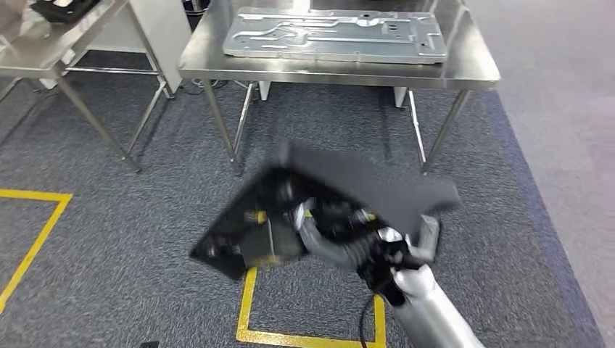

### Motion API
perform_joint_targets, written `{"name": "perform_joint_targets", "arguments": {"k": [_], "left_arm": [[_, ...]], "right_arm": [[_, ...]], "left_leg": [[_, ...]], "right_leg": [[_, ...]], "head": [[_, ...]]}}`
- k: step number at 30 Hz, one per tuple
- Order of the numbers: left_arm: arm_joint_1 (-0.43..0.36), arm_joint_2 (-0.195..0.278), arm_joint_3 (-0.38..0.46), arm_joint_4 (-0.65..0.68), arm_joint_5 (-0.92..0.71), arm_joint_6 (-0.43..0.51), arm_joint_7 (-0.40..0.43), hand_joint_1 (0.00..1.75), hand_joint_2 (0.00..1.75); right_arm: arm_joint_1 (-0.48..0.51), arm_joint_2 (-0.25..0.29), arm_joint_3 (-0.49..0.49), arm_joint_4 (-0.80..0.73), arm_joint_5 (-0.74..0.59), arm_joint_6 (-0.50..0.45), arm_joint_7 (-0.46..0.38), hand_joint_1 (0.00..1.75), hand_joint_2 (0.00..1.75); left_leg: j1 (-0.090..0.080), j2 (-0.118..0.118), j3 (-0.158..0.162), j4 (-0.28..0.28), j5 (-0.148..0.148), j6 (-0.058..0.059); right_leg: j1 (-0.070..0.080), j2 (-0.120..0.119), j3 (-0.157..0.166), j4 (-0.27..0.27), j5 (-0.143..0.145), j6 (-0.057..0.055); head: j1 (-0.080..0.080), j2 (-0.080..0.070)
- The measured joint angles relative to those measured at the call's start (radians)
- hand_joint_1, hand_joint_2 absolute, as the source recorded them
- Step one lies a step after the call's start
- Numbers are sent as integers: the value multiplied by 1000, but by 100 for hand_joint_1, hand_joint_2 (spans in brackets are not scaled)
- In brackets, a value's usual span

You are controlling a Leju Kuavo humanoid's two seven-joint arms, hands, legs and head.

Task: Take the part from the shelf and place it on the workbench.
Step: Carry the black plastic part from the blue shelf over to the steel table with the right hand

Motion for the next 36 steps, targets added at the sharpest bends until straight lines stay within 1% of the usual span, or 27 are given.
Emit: {"name": "perform_joint_targets", "arguments": {"k": [1, 2, 4, 5, 6, 8, 9, 10, 11, 12, 13, 14, 16, 18, 21, 22, 23, 25, 26, 27, 28, 30, 31, 32, 33, 35, 36], "left_arm": [[-9, -1, -7, 0, -7, 0, 9, 0, 0], [-19, -2, -14, 0, -15, 1, 18, 0, 0], [-35, -5, -29, 0, -30, -1, 36, 0, 0], [-42, -8, -38, 0, -38, -4, 44, 0, 0], [-51, -10, -46, 0, -45, -9, 53, 0, 0], [-63, -13, -61, 0, -54, -19, 65, 0, 0], [-66, -13, -66, 0, -55, -23, 69, 0, 0], [-67, -13, -70, 0, -54, -27, 70, 0, 0], [-67, -13, -72, 0, -54, -33, 68, 0, 0], [-66, -13, -75, 0, -54, -38, 65, 0, 0], [-66, -13, -79, 0, -57, -44, 62, 0, 0], [-67, -13, -84, 0, -58, -48, 60, 0, 0], [-69, -13, -92, 0, -47, -48, 57, 0, 0], [-63, -13, -92, 0, -19, -41, 42, 0, 0], [-39, -10, -89, 0, -3, -38, 15, 0, 0], [-35, -10, -89, 0, -3, -37, 12, 0, 0], [-32, -9, -89, 0, -1, -36, 11, 0, 0], [-26, -9, -87, 0, 11, -32, 10, 0, 0], [-20, -9, -84, 0, 18, -31, 7, 0, 0], [-12, -8, -81, 0, 25, -30, 3, 0, 0], [-3, -6, -78, 0, 28, -31, -3, 0, 0], [12, -1, -73, 0, 33, -35, -13, 0, 0], [16, 1, -70, 0, 34, -37, -17, 0, 0], [18, 3, -68, 0, 34, -38, -19, 0, 0], [19, 4, -67, 0, 34, -39, -21, 0, 0], [18, 5, -65, 0, 37, -39, -22, 0, 0], [19, 6, -64, 0, 39, -38, -22, 0, 0]], "right_arm": [[-44, 25, -1, 54, 5, -19, -8, 175, 175], [-88, 49, -3, 109, 11, -36, -16, 175, 175], [-171, 92, -11, 218, 30, -70, -29, 175, 175], [-212, 111, -16, 272, 42, -88, -35, 175, 175], [-252, 130, -23, 324, 54, -105, -39, 175, 175], [-324, 161, -37, 417, 70, -120, -55, 175, 175], [-357, 172, -44, 460, 73, -116, -63, 175, 175], [-386, 180, -51, 500, 73, -106, -67, 175, 175], [-412, 183, -58, 532, 70, -95, -63, 175, 175], [-435, 184, -66, 558, 67, -87, -56, 175, 175], [-454, 183, -75, 576, 64, -85, -47, 175, 175], [-474, 183, -84, 594, 61, -84, -44, 175, 175], [-515, 185, -98, 631, 58, -59, -53, 175, 175], [-506, 186, -101, 602, 46, -33, -16, 175, 175], [-419, 187, -79, 454, 21, -65, 100, 175, 175], [-403, 188, -69, 423, 12, -75, 114, 175, 175], [-392, 188, -61, 400, 2, -77, 117, 175, 175], [-370, 180, -50, 356, -30, -62, 110, 175, 175], [-350, 169, -46, 326, -50, -48, 108, 175, 175], [-319, 149, -43, 283, -71, -33, 111, 175, 175], [-284, 124, -40, 234, -89, -21, 118, 175, 175], [-212, 67, -37, 133, -113, 3, 128, 175, 175], [-182, 41, -35, 93, -116, 12, 128, 175, 175], [-154, 17, -34, 56, -115, 18, 125, 175, 175], [-127, -4, -32, 24, -109, 20, 121, 175, 175], [-79, -34, -26, -25, -90, 18, 112, 175, 175], [-63, -42, -21, -39, -82, 16, 109, 175, 175]], "left_leg": [[0, -14, 17, -45, 17, 4], [-2, -24, 24, -70, 23, 8], [-3, -17, 24, -76, 25, 17], [-2, -10, 24, -80, 30, 23], [0, -4, 24, -84, 35, 30], [2, 5, 24, -90, 42, 39], [1, 8, 23, -90, 41, 42], [1, 12, 23, -90, 40, 42], [1, 16, 23, -89, 39, 42], [1, 19, 24, -89, 36, 41], [1, 21, 27, -88, 34, 39], [1, 23, 30, -88, 31, 37], [-2, 25, 32, -87, 25, 29], [-4, 29, 37, -92, 19, 16], [-2, 37, 50, -88, 2, -2], [-2, 37, 37, -58, -14, -5], [-1, 36, 10, -6, -35, -7], [-1, 35, -71, 131, -78, -10], [-1, 35, -103, 179, -84, -11], [-1, 35, -119, 190, -67, -10], [-1, 35, -116, 164, -33, -8], [-2, 33, -72, 40, 54, -1], [-4, 31, -47, -18, 75, 4], [-6, 29, -29, -56, 82, 9], [-8, 28, -20, -71, 72, 15], [-8, 28, -5, -85, 60, 28], [-7, 28, 5, -91, 55, 35]], "right_leg": [[0, 11, -4, 3, 1, 5], [-1, 20, -8, 4, 2, 10], [-3, 32, -14, 2, 8, 25], [-3, 23, -17, 4, 7, 31], [-2, 2, -25, 18, -3, 36], [-2, -52, -63, 99, -49, 42], [-3, -68, -93, 158, -77, 46], [-5, -74, -122, 215, -96, 48], [-6, -77, -141, 248, -99, 50], [-7, -79, -144, 249, -85, 51], [-7, -82, -130, 213, -54, 49], [-6, -85, -101, 149, -16, 46], [0, -92, -46, 34, 25, 36], [8, -93, -27, -4, 19, 25], [3, -82, -7, -20, 11, 8], [0, -81, 0, -24, 8, 2], [-1, -80, 6, -26, 4, -3], [2, -79, 17, -26, -8, -10], [3, -78, 26, -26, -16, -11], [4, -76, 39, -26, -26, -10], [5, -75, 53, -25, -36, -8], [5, -73, 84, -25, -60, -2], [5, -71, 94, -25, -70, 3], [6, -70, 100, -27, -77, 9], [7, -69, 104, -27, -80, 16], [6, -69, 107, -20, -79, 28], [5, -71, 100, 0, -77, 33]], "head": [[-1, 0], [-1, 0], [-1, 0], [-2, 0], [0, 0], [3, 0], [5, 0], [5, 0], [6, 0], [6, 0], [6, 0], [6, 0], [5, 0], [5, 0], [4, 0], [2, 0], [0, 0], [-2, 0], [-2, 0], [-2, 0], [-2, 0], [-2, 0], [-2, 0], [-2, 0], [-3, 0], [-3, 0], [-3, 0]]}}
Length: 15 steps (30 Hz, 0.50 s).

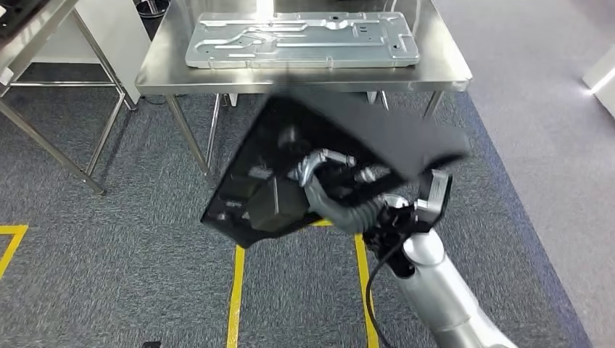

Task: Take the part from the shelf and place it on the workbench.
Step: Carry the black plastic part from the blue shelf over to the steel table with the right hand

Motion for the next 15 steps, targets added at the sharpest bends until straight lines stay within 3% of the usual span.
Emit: {"name": "perform_joint_targets", "arguments": {"k": [2, 4, 6, 7, 9, 11, 12, 15], "left_arm": [[0, 0, 2, 0, 6, 3, 0, 0, 0], [0, 0, 6, 0, 11, 6, -1, 0, 0], [4, -1, 12, 0, 14, 8, -2, 0, 0], [6, -2, 15, 0, 16, 9, -3, 0, 0], [11, -5, 18, 0, 21, 13, -5, 0, 0], [10, -8, 22, 0, 23, 16, -8, 0, 0], [10, -8, 23, 0, 24, 17, -8, 0, 0], [9, -8, 26, 0, 27, 19, -12, 0, 0]], "right_arm": [[18, -7, 13, -15, 12, 0, -1, 175, 175], [32, -9, 24, -19, 19, 4, 0, 175, 175], [46, -14, 33, -16, 26, 12, 0, 175, 175], [51, -17, 38, -13, 31, 17, -3, 175, 175], [55, -20, 44, -5, 39, 28, -11, 175, 175], [56, -24, 50, 6, 47, 37, -17, 175, 175], [56, -25, 53, 11, 51, 41, -18, 175, 175], [55, -25, 64, 23, 57, 53, -14, 175, 175]], "left_leg": [[2, 2, 20, -8, -10, 11], [2, 3, 36, -10, -24, 16], [2, 1, 58, -10, -43, 15], [2, 0, 72, -10, -53, 13], [3, -1, 102, -10, -77, 7], [2, -2, 121, -12, -97, -4], [1, -2, 128, -13, -102, -11], [0, 0, 137, 7, -99, -31]], "right_leg": [[-2, -4, -53, 90, -15, 8], [-5, -7, -143, 212, -57, 16], [-9, -9, -206, 265, -74, 21], [-10, -10, -213, 241, -53, 21], [-12, -14, -189, 118, 46, 16], [-6, -19, -167, 18, 115, 5], [-3, -20, -163, -4, 129, -1], [-4, -13, -141, -14, 117, -24]], "head": [[1, 0], [1, 0], [1, 0], [1, 0], [2, 0], [0, 0], [-1, 0], [-3, 0]]}}
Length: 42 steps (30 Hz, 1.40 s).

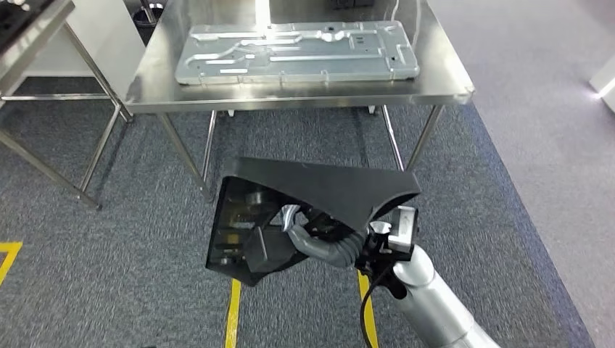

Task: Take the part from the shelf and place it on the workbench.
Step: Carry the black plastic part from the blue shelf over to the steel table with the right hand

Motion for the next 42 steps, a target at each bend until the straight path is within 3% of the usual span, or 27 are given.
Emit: {"name": "perform_joint_targets", "arguments": {"k": [2, 5, 6, 7, 8, 11, 12, 16, 18, 20, 21, 22, 23, 25, 27, 29, 31, 33, 35, 37, 38, 40, 42], "left_arm": [[-1, -1, 1, 0, 0, 0, -2, 0, 0], [-1, -2, 1, 0, -5, -1, -1, 0, 0], [-1, -2, 1, 0, -9, 0, 1, 0, 0], [-1, -2, 1, 0, -12, 0, 4, 0, 0], [-4, -2, 1, 0, -16, 1, 8, 0, 0], [-12, -3, 1, 0, -26, 2, 19, 0, 0], [-16, -3, 0, 0, -29, 2, 22, 0, 0], [-32, -8, -4, 0, -36, 2, 30, 0, 0], [-38, -10, -6, 0, -37, 1, 32, 0, 0], [-42, -10, -8, 0, -40, -1, 32, 0, 0], [-41, -11, -10, 0, -42, -2, 33, 0, 0], [-41, -11, -11, 0, -45, -4, 34, 0, 0], [-42, -12, -13, 0, -49, -5, 36, 0, 0], [-47, -15, -18, 0, -55, -9, 41, 0, 0], [-56, -17, -24, 0, -45, -6, 45, 0, 0], [-53, -17, -18, 0, -8, 0, 31, 0, 0], [-30, -15, -4, 0, 23, -5, 0, 0, 0], [-3, -11, 4, 0, 28, -14, -21, 0, 0], [9, -8, 7, 0, 25, -15, -24, 0, 0], [10, -8, 8, 0, 18, -13, -19, 0, 0], [9, -8, 8, 0, 15, -12, -16, 0, 0], [9, -8, 8, 0, 12, -11, -11, 0, 0], [8, -7, 8, 0, 13, -9, -9, 0, 0]], "right_arm": [[-6, 2, 8, 8, 0, 5, 2, 175, 175], [-22, 19, 27, 54, 21, -7, -8, 175, 175], [-30, 31, 37, 84, 36, -18, -20, 175, 175], [-39, 46, 47, 118, 51, -30, -35, 175, 175], [-51, 64, 57, 158, 66, -44, -53, 175, 175], [-99, 122, 79, 279, 94, -76, -101, 175, 175], [-114, 141, 83, 315, 99, -84, -109, 175, 175], [-187, 204, 91, 443, 106, -102, -132, 175, 175], [-233, 221, 91, 499, 99, -94, -141, 175, 175], [-267, 227, 87, 544, 94, -89, -140, 175, 175], [-278, 232, 82, 568, 93, -93, -137, 175, 175], [-289, 238, 78, 591, 94, -97, -136, 175, 175], [-302, 246, 74, 615, 96, -103, -136, 175, 175], [-334, 262, 66, 664, 101, -114, -143, 175, 175], [-357, 273, 59, 706, 110, -99, -164, 175, 175], [-309, 246, 54, 661, 124, -37, -188, 175, 175], [-188, 181, 55, 515, 135, 21, -190, 175, 175], [-92, 129, 60, 398, 136, 34, -170, 175, 175], [-58, 110, 63, 352, 128, 24, -149, 175, 175], [-54, 108, 65, 338, 120, 10, -138, 175, 175], [-55, 109, 66, 337, 118, 4, -137, 175, 175], [-58, 111, 67, 338, 122, -1, -150, 175, 175], [-53, 112, 73, 338, 136, -1, -181, 175, 175]], "left_leg": [[2, 0, -42, 86, -4, -6], [4, 0, -165, 250, -78, -12], [3, 0, -193, 265, -98, -13], [3, 0, -206, 250, -97, -11], [1, 0, -205, 205, -67, -6], [-11, -2, -175, 38, 86, 19], [-15, -4, -168, 13, 111, 25], [-12, -6, -136, -13, 115, 43], [-9, -6, -118, -19, 109, 48], [-7, -7, -106, -19, 96, 50], [-7, -8, -98, -19, 88, 49], [-5, -9, -87, -19, 79, 47], [-4, -10, -75, -19, 70, 43], [-3, -10, -51, -18, 50, 35], [-3, -10, -34, -22, 33, 22], [-3, -11, -19, -24, 30, 8], [1, -9, -10, -4, 27, -1], [4, -6, -57, 88, 7, -6], [5, -6, -148, 218, -40, -13], [5, -6, -209, 263, -68, -15], [5, -5, -216, 237, -52, -13], [4, -4, -189, 107, 49, -2], [-2, -3, -163, 11, 121, 6]], "right_leg": [[-1, 2, 28, -5, -14, -13], [4, 5, 59, -6, -42, -24], [7, 8, 71, -6, -52, -26], [9, 11, 83, -6, -61, -26], [12, 13, 98, -6, -72, -26], [18, 17, 132, -4, -102, -21], [18, 18, 138, -4, -108, -16], [17, 16, 134, 41, -109, 9], [11, 10, 78, 136, -133, 20], [3, 8, -5, 245, -180, 30], [0, 7, -37, 272, -194, 34], [-4, 6, -53, 268, -191, 37], [-6, 4, -54, 232, -164, 38], [-8, -1, -24, 102, -63, 37], [-3, -5, 0, 12, -4, 27], [2, -4, 14, -8, -8, 12], [0, -5, 44, -19, -16, -3], [-2, -3, 70, -24, -29, -15], [-1, 5, 82, -24, -43, -20], [1, 9, 101, -24, -61, -19], [1, 11, 115, -23, -72, -17], [2, 10, 143, -23, -94, -12], [3, 11, 162, -24, -114, -2]], "head": [[-4, 0], [-7, 0], [-7, 0], [-7, 0], [-7, 0], [-7, 0], [-7, 0], [-7, 0], [-5, 0], [-4, 0], [-4, 0], [-4, 0], [-4, 0], [-4, 0], [-5, 0], [-7, 0], [-7, 0], [-8, 0], [-9, 0], [-9, 0], [-9, 0], [-9, 0], [-9, 0]]}}
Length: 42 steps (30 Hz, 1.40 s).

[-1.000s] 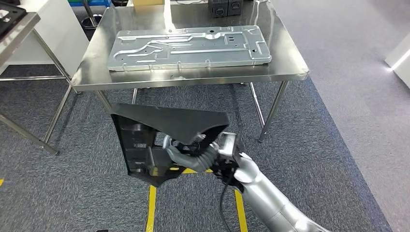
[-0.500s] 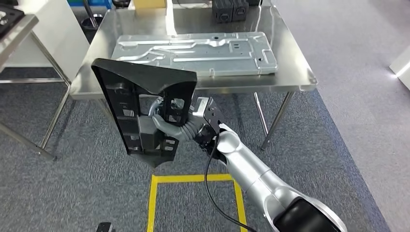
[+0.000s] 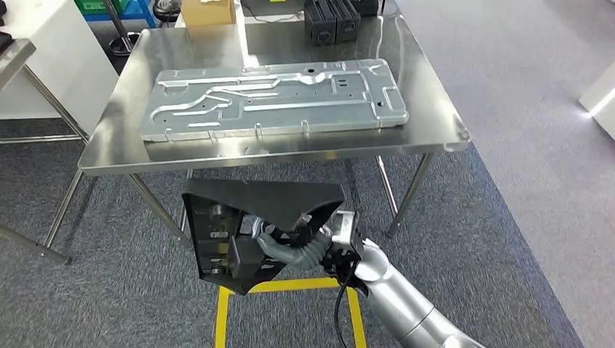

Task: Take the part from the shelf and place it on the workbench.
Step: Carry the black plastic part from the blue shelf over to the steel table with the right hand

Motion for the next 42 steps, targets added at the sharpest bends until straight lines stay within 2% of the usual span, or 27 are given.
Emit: {"name": "perform_joint_targets", "arguments": {"k": [1, 3, 5, 7, 9, 10, 11, 12, 14, 15, 16, 19, 20, 22, 24, 25, 26, 27, 30, 31, 32, 34, 35, 37, 39, 41, 42], "left_arm": [[0, 0, 1, 0, 2, 0, -1, 0, 0], [2, 1, 5, 0, 10, -4, -5, 0, 0], [5, 3, 11, 0, 19, -6, -10, 0, 0], [7, 5, 17, 0, 25, -6, -12, 0, 0], [9, 7, 23, 0, 28, -6, -9, 0, 0], [9, 8, 26, 0, 29, -5, -7, 0, 0], [9, 8, 28, 0, 29, -5, -5, 0, 0], [9, 8, 30, 0, 29, -4, -2, 0, 0], [9, 7, 33, 0, 29, -4, 1, 0, 0], [7, 7, 33, 0, 28, -4, 1, 0, 0], [5, 7, 33, 0, 28, -3, 1, 0, 0], [-1, 8, 34, 0, 26, -3, 0, 0, 0], [-2, 8, 34, 0, 26, -3, -1, 0, 0], [-6, 8, 34, 0, 25, -4, -2, 0, 0], [-5, 8, 34, 0, 25, -4, -3, 0, 0], [-3, 8, 34, 0, 25, -4, -3, 0, 0], [-2, 8, 34, 0, 25, -4, -3, 0, 0], [-1, 8, 34, 0, 25, -4, -3, 0, 0], [3, 8, 35, 0, 24, -4, -3, 0, 0], [3, 8, 35, 0, 23, -4, -4, 0, 0], [3, 8, 35, 0, 23, -5, -5, 0, 0], [0, 8, 35, 0, 23, -5, -9, 0, 0], [-1, 8, 35, 0, 22, -5, -11, 0, 0], [-3, 8, 35, 0, 22, -5, -14, 0, 0], [-3, 8, 35, 0, 22, -5, -15, 0, 0], [-3, 8, 35, 0, 20, -5, -16, 0, 0], [-3, 8, 35, 0, 19, -5, -17, 0, 0]], "right_arm": [[9, -3, 3, -5, 10, 1, -18, 175, 175], [48, -24, 9, -43, 26, 7, -49, 175, 175], [98, -63, 14, -115, 32, 19, -59, 175, 175], [143, -104, 17, -186, 30, 29, -53, 175, 175], [181, -136, 19, -237, 27, 37, -49, 175, 175], [196, -149, 19, -255, 26, 42, -50, 175, 175], [207, -158, 18, -269, 26, 47, -54, 175, 175], [214, -165, 18, -280, 27, 52, -60, 175, 175], [222, -176, 16, -295, 32, 56, -76, 175, 175], [225, -180, 15, -301, 35, 56, -84, 175, 175], [227, -184, 11, -306, 39, 57, -91, 175, 175], [231, -186, -4, -326, 42, 63, -106, 175, 175], [231, -186, -9, -332, 41, 66, -109, 175, 175], [231, -184, -18, -342, 39, 72, -111, 175, 175], [233, -181, -26, -349, 38, 77, -111, 175, 175], [235, -180, -29, -352, 38, 78, -111, 175, 175], [237, -179, -32, -355, 39, 78, -111, 175, 175], [239, -178, -35, -358, 39, 78, -112, 175, 175], [241, -177, -48, -364, 41, 77, -112, 175, 175], [241, -177, -54, -367, 43, 77, -111, 175, 175], [242, -177, -60, -371, 44, 78, -111, 175, 175], [241, -177, -76, -381, 46, 79, -111, 175, 175], [239, -177, -86, -386, 46, 80, -112, 175, 175], [237, -177, -106, -391, 46, 81, -113, 175, 175], [237, -177, -126, -392, 46, 83, -114, 175, 175], [237, -177, -146, -392, 49, 84, -114, 175, 175], [236, -177, -157, -393, 54, 82, -114, 175, 175]], "left_leg": [[-3, 0, 5, -18, 11, 4], [-4, -4, 22, -25, 3, 15], [-1, -8, 43, -32, -3, 28], [-1, -9, 60, -35, -17, 37], [-1, -9, 78, -35, -36, 40], [-2, -9, 90, -35, -48, 40], [-2, -9, 105, -35, -59, 39], [-2, -9, 122, -35, -72, 38], [-4, -10, 151, -36, -98, 33], [-6, -11, 161, -37, -110, 28], [-7, -12, 172, -37, -118, 22], [-10, -13, 186, -14, -115, 5], [-10, -11, 173, 18, -112, 0], [-6, -8, 110, 128, -130, -8], [-2, -6, 25, 228, -189, -16], [-1, -6, -5, 244, -217, -19], [-1, -5, -22, 233, -227, -21], [0, -5, -27, 194, -210, -20], [-3, -1, -15, 32, -39, -9], [-5, 0, -12, 6, -1, -3], [-8, 0, -11, -3, 11, 5], [-8, -2, 2, -5, 3, 21], [-7, -3, 10, -9, -1, 28], [-6, -4, 30, -15, -14, 38], [-6, -5, 50, -16, -33, 42], [-8, -8, 76, -16, -54, 43], [-9, -9, 92, -16, -65, 42]], "right_leg": [[1, 0, 7, 1, -6, 7], [1, -1, 16, 9, -8, 22], [-1, -5, -6, 66, -6, 32], [-3, -7, -84, 184, -35, 41], [-4, -7, -173, 285, -93, 48], [-4, -7, -200, 298, -110, 50], [-4, -7, -212, 279, -105, 50], [-4, -8, -209, 232, -75, 48], [1, -8, -184, 103, 41, 34], [5, -8, -173, 58, 86, 25], [8, -8, -167, 31, 116, 16], [5, -5, -140, 16, 113, -4], [2, -5, -125, 12, 107, -10], [-1, -7, -98, 7, 89, -19], [-2, -6, -77, 7, 68, -21], [-2, -4, -64, 7, 57, -20], [-3, -3, -49, 7, 44, -18], [-3, -2, -32, 7, 30, -16], [-1, -2, 11, 10, -11, -5], [0, -1, 18, 10, -22, 2], [1, 0, 23, 14, -27, 8], [0, 0, 18, 37, -22, 21], [-1, -2, 1, 72, -15, 26], [-3, -5, -69, 182, -25, 32], [-3, -7, -159, 288, -82, 33], [-3, -7, -211, 307, -121, 33], [-2, -7, -216, 274, -108, 30]], "head": [[0, 0], [0, 0], [1, 0], [2, 0], [2, 0], [2, 0], [2, 0], [2, 0], [2, 0], [2, 0], [2, 0], [2, 0], [-1, 0], [-7, 0], [-10, 0], [-10, 0], [-10, 0], [-10, 0], [-10, 0], [-10, 0], [-10, 0], [-9, 0], [-9, 0], [-8, 0], [-7, 0], [-7, 0], [-7, 0]]}}
